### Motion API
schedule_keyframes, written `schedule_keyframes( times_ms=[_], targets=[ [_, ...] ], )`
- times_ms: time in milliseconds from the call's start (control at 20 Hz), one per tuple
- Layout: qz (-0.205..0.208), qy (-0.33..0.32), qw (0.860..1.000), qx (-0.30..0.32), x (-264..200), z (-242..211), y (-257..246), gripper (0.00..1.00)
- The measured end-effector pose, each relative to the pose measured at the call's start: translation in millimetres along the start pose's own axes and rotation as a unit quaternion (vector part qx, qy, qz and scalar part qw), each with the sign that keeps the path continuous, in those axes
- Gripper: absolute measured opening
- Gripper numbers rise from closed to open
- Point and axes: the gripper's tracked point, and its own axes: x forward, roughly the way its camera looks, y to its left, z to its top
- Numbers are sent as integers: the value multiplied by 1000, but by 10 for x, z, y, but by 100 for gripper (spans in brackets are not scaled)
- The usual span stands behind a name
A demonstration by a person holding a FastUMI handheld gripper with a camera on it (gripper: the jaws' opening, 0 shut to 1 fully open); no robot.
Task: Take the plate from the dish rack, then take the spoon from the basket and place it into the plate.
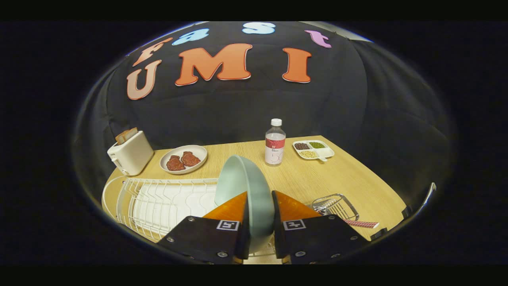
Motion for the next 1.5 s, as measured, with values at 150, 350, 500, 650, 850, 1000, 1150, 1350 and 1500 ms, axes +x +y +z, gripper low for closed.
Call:
schedule_keyframes(
  times_ms=[150, 350, 500, 650, 850, 1000, 1150, 1350, 1500],
  targets=[
    [-14, -8, 1000, -21, -49, 73, 72, 23],
    [-29, -20, 998, -49, -133, 166, 126, 23],
    [-47, -49, 995, -68, -228, 322, 118, 23],
    [-55, -64, 993, -81, -300, 419, 101, 22],
    [-29, -67, 996, -46, -484, 469, 107, 22],
    [3, -69, 998, -14, -682, 434, 92, 22],
    [49, -63, 996, 38, -931, 326, 82, 22],
    [102, -50, 989, 91, -1254, 33, 18, 22],
    [159, -30, 976, 145, -1519, -285, 27, 22]
  ],
)
